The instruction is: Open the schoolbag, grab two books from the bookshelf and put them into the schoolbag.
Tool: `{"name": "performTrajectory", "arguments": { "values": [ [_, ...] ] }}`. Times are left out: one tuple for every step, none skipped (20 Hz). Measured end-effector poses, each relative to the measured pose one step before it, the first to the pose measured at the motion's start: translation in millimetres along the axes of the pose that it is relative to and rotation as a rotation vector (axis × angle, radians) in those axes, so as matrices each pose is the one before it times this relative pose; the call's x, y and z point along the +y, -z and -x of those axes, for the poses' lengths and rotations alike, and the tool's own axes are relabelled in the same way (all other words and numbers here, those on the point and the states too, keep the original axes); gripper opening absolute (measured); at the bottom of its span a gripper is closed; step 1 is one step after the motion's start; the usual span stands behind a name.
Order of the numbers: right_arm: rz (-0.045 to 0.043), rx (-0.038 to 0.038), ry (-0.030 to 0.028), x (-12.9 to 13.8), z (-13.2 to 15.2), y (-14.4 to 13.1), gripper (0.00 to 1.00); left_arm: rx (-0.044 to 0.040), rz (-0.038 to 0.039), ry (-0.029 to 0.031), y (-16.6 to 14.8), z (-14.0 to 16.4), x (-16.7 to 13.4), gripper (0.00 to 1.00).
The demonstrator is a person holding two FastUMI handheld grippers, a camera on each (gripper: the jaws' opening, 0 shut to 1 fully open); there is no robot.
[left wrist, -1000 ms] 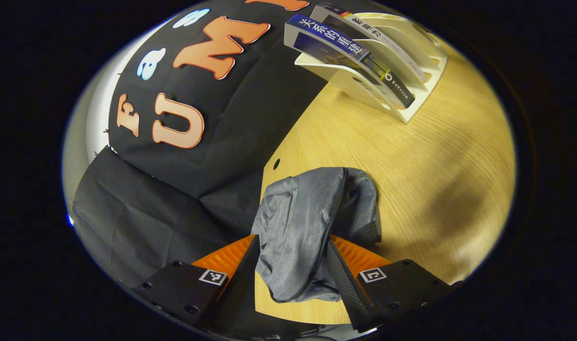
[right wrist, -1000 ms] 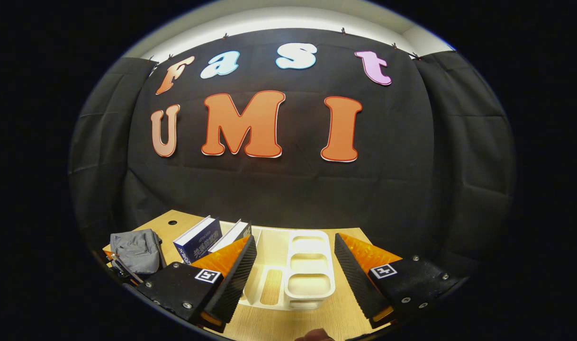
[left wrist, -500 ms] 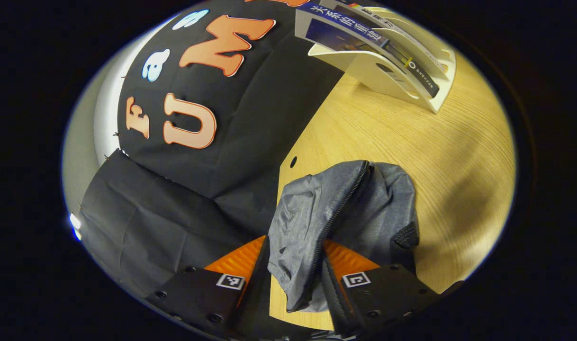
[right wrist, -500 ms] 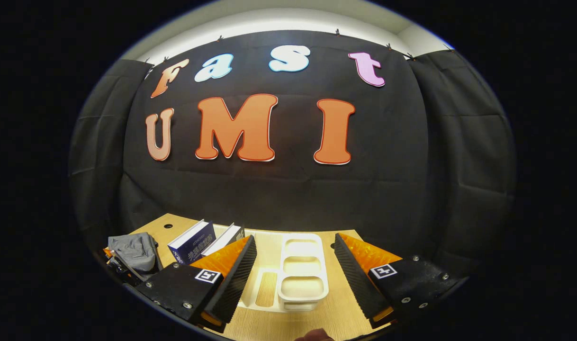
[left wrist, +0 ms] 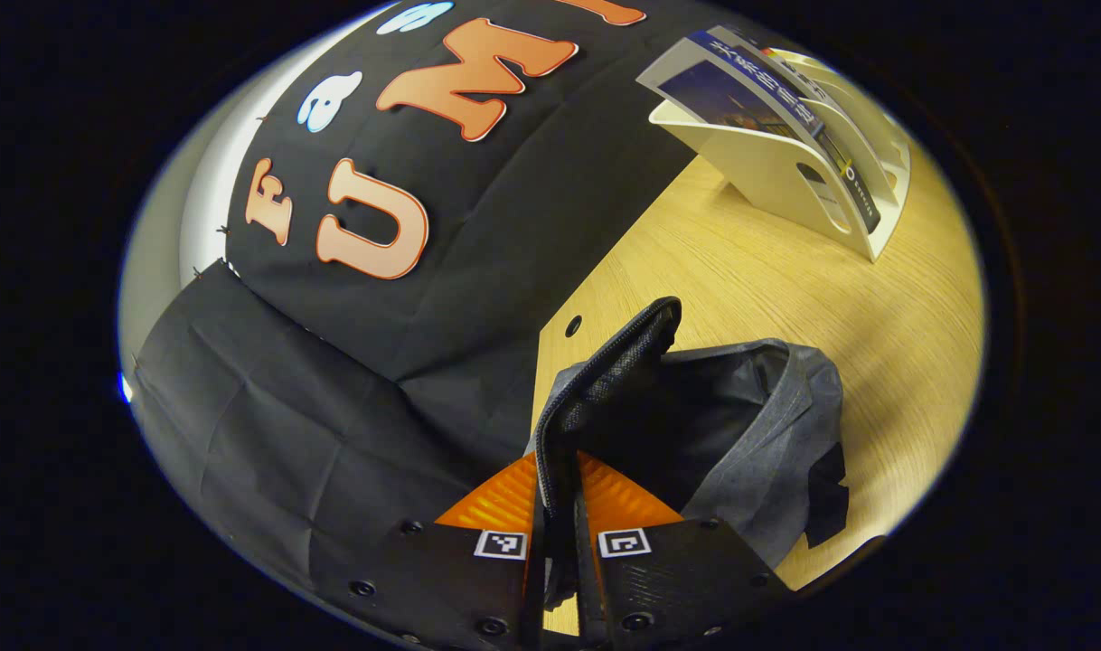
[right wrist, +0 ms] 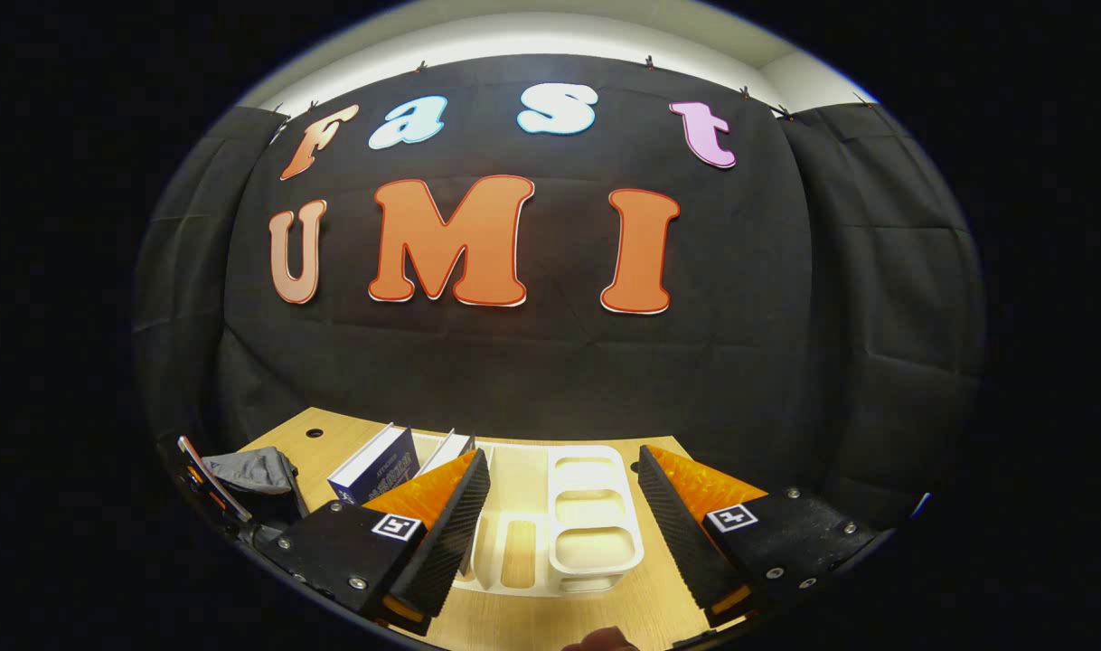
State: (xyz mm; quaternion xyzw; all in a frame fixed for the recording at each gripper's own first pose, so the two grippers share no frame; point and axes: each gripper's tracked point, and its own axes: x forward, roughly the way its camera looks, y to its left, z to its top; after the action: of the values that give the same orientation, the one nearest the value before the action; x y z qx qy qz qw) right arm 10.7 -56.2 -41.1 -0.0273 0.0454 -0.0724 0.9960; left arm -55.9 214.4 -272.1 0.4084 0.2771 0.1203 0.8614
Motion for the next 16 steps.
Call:
{"name": "performTrajectory", "arguments": {
  "values": [
    [0.0027,0.00091,0.00285,6.13,1.02,-1.55,0.99,-0.01191,0.01285,0.00547,-1.57,-1.72,10.59,0.12],
    [0.00433,-0.00039,0.004,6.57,0.34,-2.28,0.98,-0.01314,0.01646,0.00787,-3.92,-1.0,8.74,0.1],
    [0.00513,0.00207,0.00148,7.34,0.19,-1.79,0.98,-0.01438,0.02266,0.01,-2.36,-0.89,8.75,0.1],
    [0.00611,-0.00231,0.00029,7.83,-0.17,-3.58,0.99,-0.01382,0.02433,0.01044,-4.0,-1.72,10.16,0.1],
    [0.00889,0.00041,0.00187,8.25,-0.59,-2.64,0.98,-0.01558,0.02304,0.01339,-3.93,-1.49,10.37,0.1],
    [0.00776,-0.00126,-0.0006,7.9,-0.18,-2.86,0.99,-0.0128,0.01805,0.01753,-4.61,-1.38,9.23,0.1],
    [0.00746,0.00032,-0.00087,8.84,0.43,-2.75,0.99,-0.01578,0.0128,0.01892,-3.85,-0.77,8.6,0.1],
    [0.0049,-0.00173,-0.0005,8.11,-0.22,-3.37,0.98,-0.01076,0.0104,0.01732,-2.99,-1.23,7.35,0.09],
    [0.00514,-0.0026,-0.0022,7.88,-0.19,-3.78,0.98,-0.02105,0.01879,0.02471,-3.18,-1.48,6.74,0.09],
    [0.00931,-0.0032,0.00262,8.35,-1.38,-4.92,0.98,-0.00269,0.02264,0.01819,-5.88,-2.27,6.42,0.09],
    [0.01037,-0.00259,0.00212,5.74,-0.39,-3.38,0.99,-0.00195,0.02281,0.03278,5.13,-4.42,3.7,0.07],
    [0.00835,-0.00125,0.00589,6.2,-0.19,-4.1,0.99,-0.00534,0.02523,0.02081,-1.54,-1.62,5.2,0.08],
    [0.00405,0.00234,0.00398,6.07,-1.16,-2.74,0.98,0.00174,0.01982,0.02893,0.74,-3.2,4.35,0.06],
    [0.00303,0.00453,0.00406,6.12,-1.05,-3.34,0.98,-0.00204,0.02102,0.02609,-1.53,-1.67,4.44,0.06],
    [0.00629,0.00376,0.00214,4.94,-1.13,-2.49,0.98,0.00014,0.02387,0.03151,-1.61,-2.76,3.89,0.06],
    [0.01469,0.00709,-0.00257,6.66,-2.11,-3.08,0.98,0.00237,0.02018,0.03389,-1.57,-4.14,1.37,0.05]
  ]
}}
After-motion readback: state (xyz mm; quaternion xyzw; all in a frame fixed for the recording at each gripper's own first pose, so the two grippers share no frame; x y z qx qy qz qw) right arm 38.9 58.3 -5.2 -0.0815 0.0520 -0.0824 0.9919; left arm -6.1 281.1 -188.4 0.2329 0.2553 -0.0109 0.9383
